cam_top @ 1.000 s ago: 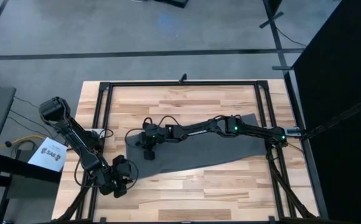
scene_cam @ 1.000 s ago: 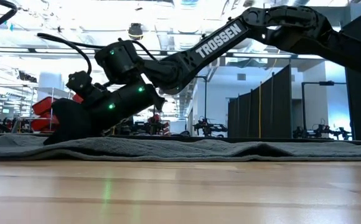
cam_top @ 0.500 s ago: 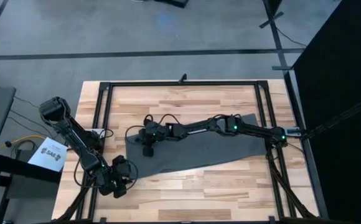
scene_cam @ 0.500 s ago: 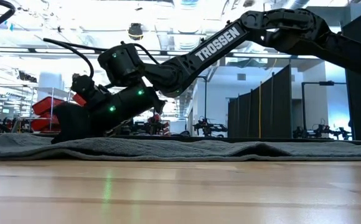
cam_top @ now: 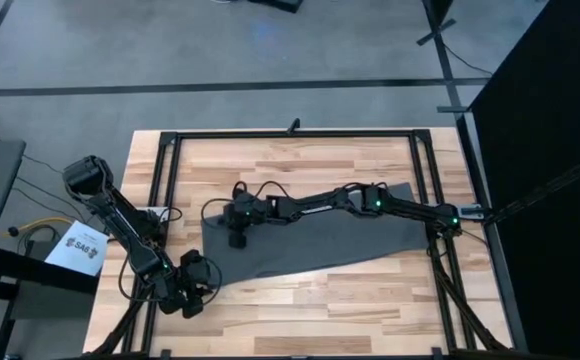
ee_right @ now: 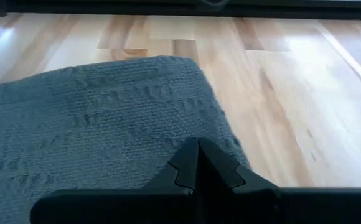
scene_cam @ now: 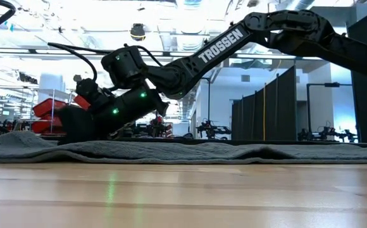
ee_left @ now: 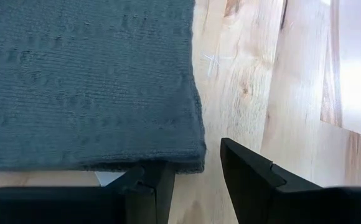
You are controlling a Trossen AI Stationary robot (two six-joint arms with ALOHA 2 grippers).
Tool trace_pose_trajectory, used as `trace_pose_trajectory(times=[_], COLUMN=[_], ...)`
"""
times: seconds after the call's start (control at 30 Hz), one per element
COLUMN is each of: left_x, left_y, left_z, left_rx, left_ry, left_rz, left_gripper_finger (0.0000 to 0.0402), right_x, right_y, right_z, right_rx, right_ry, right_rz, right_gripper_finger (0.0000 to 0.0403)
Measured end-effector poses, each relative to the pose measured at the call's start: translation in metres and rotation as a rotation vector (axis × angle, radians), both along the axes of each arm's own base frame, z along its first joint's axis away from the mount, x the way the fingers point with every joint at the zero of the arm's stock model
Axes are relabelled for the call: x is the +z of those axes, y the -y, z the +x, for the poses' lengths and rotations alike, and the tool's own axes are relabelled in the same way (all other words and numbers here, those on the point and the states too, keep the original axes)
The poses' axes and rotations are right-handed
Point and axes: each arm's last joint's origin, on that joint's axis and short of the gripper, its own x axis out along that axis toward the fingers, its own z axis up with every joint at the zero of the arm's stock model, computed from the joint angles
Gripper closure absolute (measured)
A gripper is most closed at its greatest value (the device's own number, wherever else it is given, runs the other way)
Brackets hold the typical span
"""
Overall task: Roll towel
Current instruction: Roll the gray towel
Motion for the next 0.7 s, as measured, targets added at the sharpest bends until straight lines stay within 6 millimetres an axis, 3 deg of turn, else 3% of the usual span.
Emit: trace_pose_trajectory(times=[0.37,0.57,0.7], left_x=[-0.001,0.000,0.008], left_y=[-0.002,-0.003,-0.005], left_z=[-0.002,-0.002,-0.004], left_rx=[-0.005,-0.016,-0.019], left_ry=[-0.026,-0.033,-0.023], left_rz=[0.022,0.028,-0.003], left_gripper_finger=[0.0287,0.0287,0.0287], right_x=[0.010,0.045,0.054], right_y=[-0.008,-0.035,-0.054], right_z=[0.003,0.004,0.004], right_rx=[0.050,0.133,0.183], right_ry=[0.075,0.149,0.184], right_rz=[0.005,-0.063,-0.068], right_gripper_finger=[0.0403,0.0403,0.0403])
